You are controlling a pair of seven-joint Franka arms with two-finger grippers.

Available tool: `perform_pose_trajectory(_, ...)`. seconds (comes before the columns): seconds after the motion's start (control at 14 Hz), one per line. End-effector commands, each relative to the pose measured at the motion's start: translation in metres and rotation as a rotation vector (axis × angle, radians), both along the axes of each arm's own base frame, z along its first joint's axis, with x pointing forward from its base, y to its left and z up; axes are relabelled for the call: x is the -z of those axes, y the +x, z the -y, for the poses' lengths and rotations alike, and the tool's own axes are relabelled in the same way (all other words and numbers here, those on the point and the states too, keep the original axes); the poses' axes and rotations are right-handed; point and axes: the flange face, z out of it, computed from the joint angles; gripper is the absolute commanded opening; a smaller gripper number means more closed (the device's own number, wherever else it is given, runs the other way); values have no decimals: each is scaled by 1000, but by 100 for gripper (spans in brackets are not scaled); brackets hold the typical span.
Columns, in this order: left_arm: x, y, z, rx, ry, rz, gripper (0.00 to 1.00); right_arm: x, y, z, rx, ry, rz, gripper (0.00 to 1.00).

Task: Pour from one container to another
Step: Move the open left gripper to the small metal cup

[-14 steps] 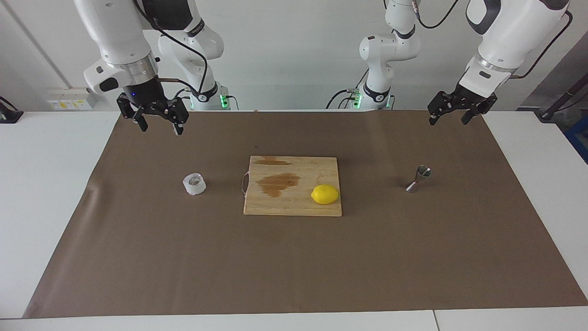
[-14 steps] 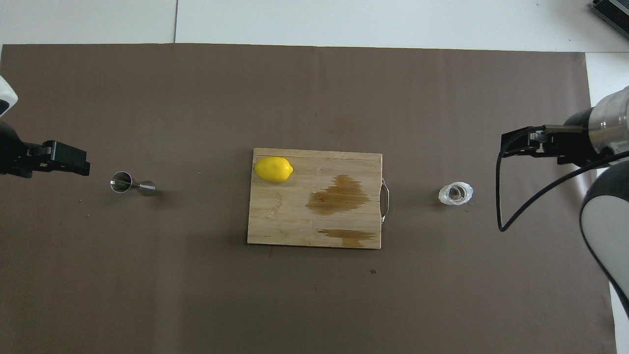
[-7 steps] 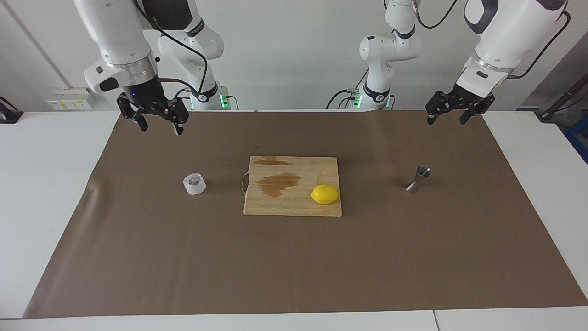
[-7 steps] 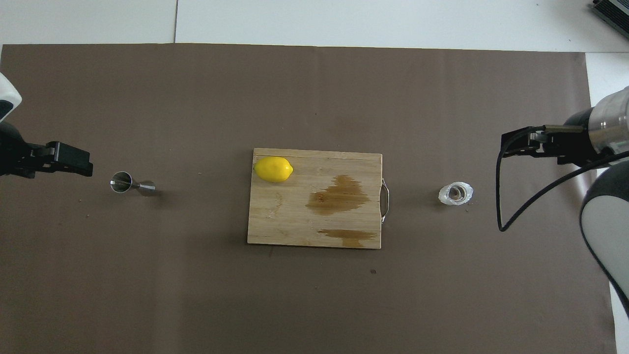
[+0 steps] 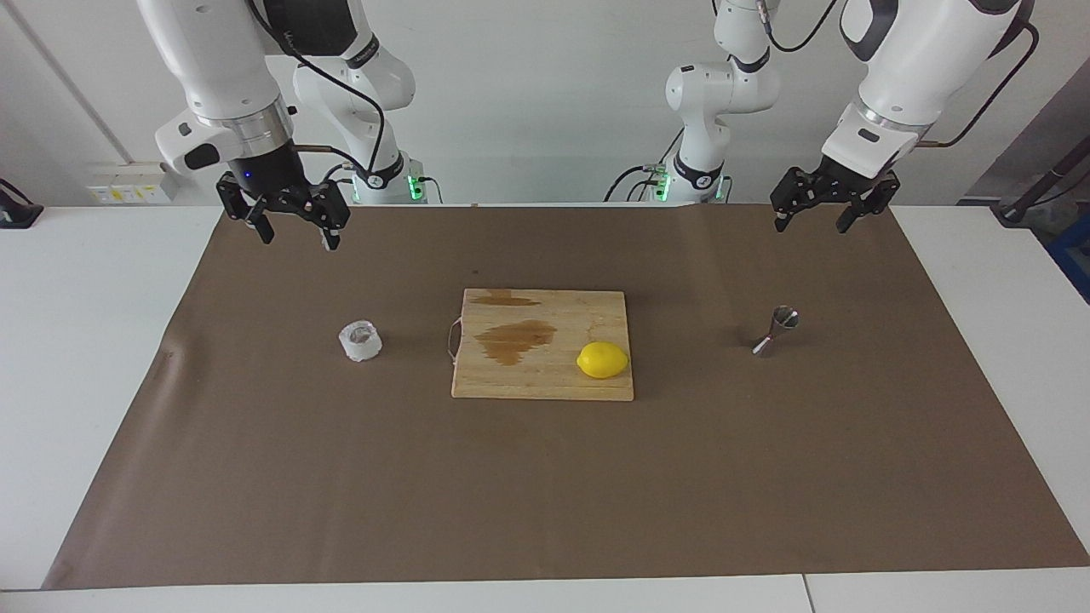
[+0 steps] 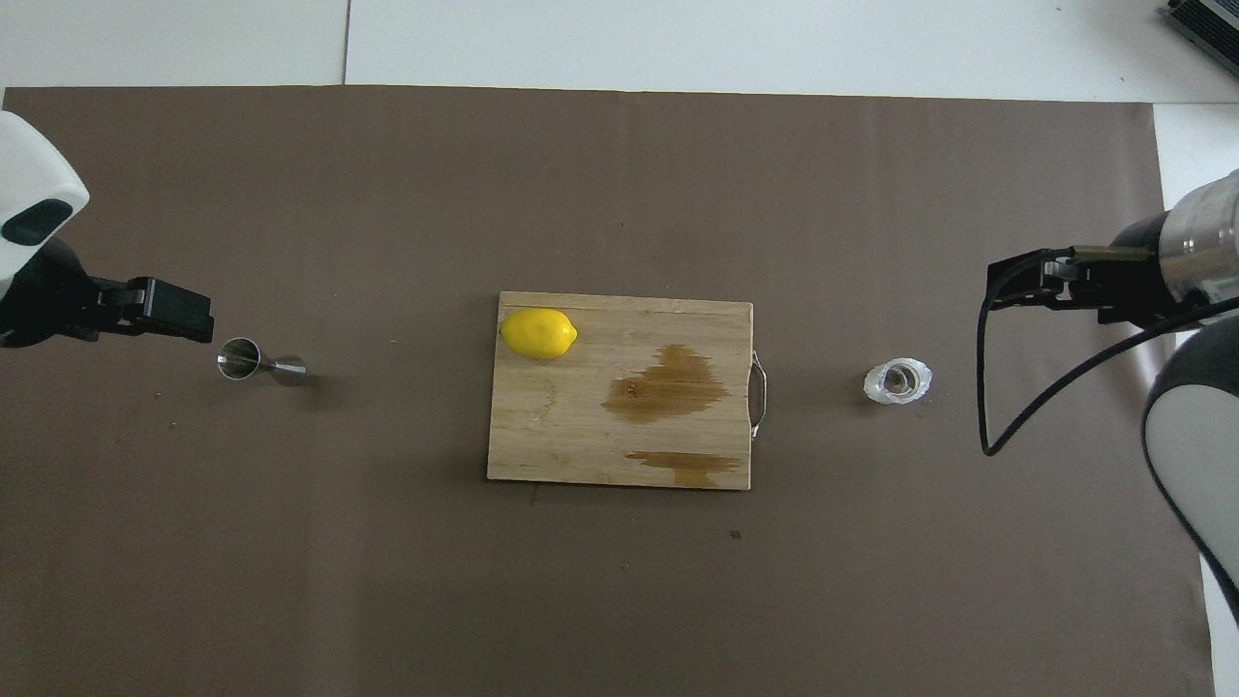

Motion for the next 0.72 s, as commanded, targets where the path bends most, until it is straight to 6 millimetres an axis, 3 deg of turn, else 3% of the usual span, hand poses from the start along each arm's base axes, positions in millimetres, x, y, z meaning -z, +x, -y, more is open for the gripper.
perform_pose_trajectory(0.0,-2,-4,-9,-47,18,11,100,-2,1,2,-11,25,-12,100)
perform_pose_trajectory(0.36,22,-12,-53,-168,-18,-73,100,-2,1,3,-9,25,-12,100)
perform_pose_trajectory(0.64,76,-9,-102,-295,-138,-175,100,-2,1,2,-11,25,-12,100)
